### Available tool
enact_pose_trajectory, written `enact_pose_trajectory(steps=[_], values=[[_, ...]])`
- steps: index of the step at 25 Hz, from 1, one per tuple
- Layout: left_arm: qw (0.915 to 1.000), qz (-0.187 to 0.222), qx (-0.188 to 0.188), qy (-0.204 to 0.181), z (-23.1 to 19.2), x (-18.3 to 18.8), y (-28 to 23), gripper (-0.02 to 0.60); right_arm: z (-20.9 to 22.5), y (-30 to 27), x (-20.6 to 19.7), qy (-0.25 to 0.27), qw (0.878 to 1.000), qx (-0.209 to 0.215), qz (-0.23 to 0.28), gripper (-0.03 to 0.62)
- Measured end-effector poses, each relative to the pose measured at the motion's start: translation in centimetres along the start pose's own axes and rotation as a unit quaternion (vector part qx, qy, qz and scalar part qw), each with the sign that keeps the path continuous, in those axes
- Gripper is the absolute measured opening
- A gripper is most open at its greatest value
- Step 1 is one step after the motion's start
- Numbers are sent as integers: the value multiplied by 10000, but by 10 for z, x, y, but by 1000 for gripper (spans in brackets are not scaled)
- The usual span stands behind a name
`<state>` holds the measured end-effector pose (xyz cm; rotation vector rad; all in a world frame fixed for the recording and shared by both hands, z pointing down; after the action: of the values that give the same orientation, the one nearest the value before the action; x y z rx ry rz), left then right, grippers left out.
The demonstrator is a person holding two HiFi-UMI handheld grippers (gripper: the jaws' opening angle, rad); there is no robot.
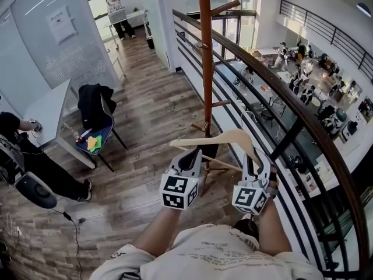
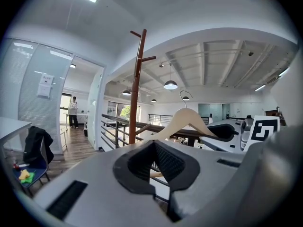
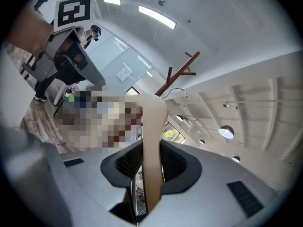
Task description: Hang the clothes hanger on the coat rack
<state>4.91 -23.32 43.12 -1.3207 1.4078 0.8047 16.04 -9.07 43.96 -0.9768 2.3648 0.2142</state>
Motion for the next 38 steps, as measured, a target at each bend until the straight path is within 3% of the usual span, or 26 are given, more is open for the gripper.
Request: enact_pose_trajectory(steps=[8,23,31,38], values=[[9997,146,202,22,-9,6,1,3,-5,-14,8,71,9994,145,309,101],[9937,316,1063,155,-24,10,-15,3,2,-62,14,-29,9901,712,1206,101],[9865,429,1560,233,-20,16,-37,3,11,-95,7,-100,9787,1120,1716,101],[9752,577,2103,384,-21,20,-52,3,15,-124,1,-57,9635,1521,2204,101]])
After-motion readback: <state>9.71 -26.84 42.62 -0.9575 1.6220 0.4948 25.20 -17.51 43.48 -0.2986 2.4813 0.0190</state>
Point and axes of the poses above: the fingertips, and each gripper's own axes: y backward along the fingers, z to its right, x out of its top, the point moved 3 cm from there along y, backward along the fingers, and after that the axes turned 12 degrees about y, right-handed, at the moved point
